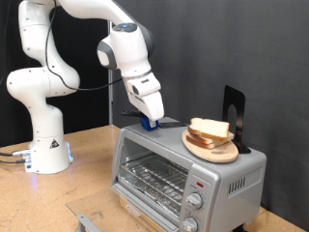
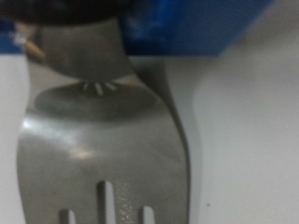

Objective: Make a piece of toast with the oven

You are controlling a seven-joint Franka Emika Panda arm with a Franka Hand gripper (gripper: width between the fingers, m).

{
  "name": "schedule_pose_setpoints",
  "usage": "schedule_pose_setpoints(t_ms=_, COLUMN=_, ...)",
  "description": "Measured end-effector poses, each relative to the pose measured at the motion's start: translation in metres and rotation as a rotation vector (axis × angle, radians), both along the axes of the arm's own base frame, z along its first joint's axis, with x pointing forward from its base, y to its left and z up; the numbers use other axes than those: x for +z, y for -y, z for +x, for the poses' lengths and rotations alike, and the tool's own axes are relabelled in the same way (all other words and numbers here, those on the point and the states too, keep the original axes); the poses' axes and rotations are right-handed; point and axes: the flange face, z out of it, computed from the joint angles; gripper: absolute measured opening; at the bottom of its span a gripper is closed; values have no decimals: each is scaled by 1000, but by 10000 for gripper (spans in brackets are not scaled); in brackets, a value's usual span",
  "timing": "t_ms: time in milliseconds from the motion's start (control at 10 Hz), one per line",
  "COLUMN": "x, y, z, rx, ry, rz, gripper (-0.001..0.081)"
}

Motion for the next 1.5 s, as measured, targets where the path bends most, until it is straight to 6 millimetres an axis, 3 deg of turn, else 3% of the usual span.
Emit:
schedule_pose_setpoints(t_ms=300, x=4, y=1, z=-1, rx=-9, ry=-21, rz=17, gripper=390)
schedule_pose_setpoints(t_ms=800, x=49, y=21, z=-1, rx=-33, ry=-31, rz=72, gripper=390)
schedule_pose_setpoints(t_ms=1000, x=48, y=21, z=-2, rx=-58, ry=-42, rz=99, gripper=390)
schedule_pose_setpoints(t_ms=1200, x=61, y=32, z=-3, rx=-195, ry=-46, rz=212, gripper=391)
schedule_pose_setpoints(t_ms=1500, x=82, y=66, z=-8, rx=-430, ry=-58, rz=249, gripper=391)
